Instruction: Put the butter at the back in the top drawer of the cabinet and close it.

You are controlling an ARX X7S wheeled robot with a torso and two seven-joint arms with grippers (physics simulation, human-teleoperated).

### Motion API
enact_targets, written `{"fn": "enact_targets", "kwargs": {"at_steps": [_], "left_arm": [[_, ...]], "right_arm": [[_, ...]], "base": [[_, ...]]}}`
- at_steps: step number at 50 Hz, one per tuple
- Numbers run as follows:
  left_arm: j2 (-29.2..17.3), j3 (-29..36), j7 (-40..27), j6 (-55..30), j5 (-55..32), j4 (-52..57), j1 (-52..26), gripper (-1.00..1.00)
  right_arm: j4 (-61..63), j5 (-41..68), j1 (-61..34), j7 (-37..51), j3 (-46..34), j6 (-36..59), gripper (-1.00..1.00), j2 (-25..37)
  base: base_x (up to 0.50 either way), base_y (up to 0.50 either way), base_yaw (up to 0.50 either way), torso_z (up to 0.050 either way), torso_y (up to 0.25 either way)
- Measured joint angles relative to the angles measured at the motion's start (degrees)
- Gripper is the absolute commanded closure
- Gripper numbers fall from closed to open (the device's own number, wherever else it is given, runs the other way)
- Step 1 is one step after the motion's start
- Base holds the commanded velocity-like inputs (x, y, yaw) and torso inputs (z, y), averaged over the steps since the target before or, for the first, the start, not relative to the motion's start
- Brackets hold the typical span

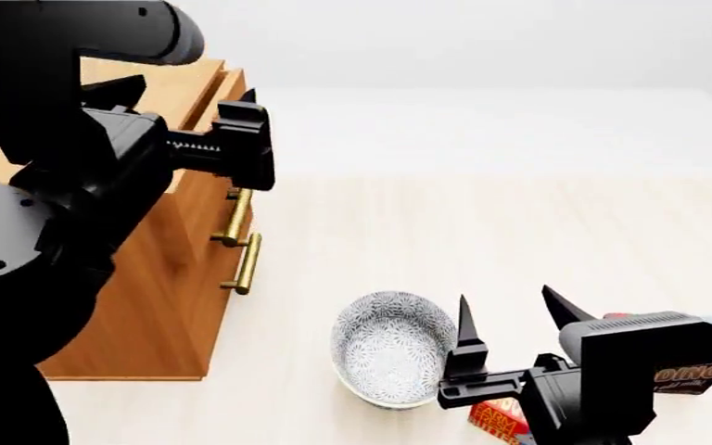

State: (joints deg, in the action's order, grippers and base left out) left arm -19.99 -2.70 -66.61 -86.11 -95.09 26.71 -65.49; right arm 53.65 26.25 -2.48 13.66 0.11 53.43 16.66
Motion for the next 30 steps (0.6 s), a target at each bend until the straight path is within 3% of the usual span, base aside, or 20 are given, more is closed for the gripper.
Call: {"fn": "enact_targets", "kwargs": {"at_steps": [15,30], "left_arm": [[-2.57,11.02,-7.49,1.1,-11.47,-18.91,-14.4,-1.0],[-2.3,21.82,-3.2,-0.9,-9.83,-40.84,-27.65,-1.0]], "right_arm": [[-0.4,0.98,0.06,0.01,-0.01,-0.19,-1.0,0.52],[-0.58,2.0,0.06,0.15,0.01,-0.15,-1.0,1.01]], "base": [[0.0,0.0,0.0,0.0,0.0],[0.0,0.0,0.0,0.0,0.0]]}}
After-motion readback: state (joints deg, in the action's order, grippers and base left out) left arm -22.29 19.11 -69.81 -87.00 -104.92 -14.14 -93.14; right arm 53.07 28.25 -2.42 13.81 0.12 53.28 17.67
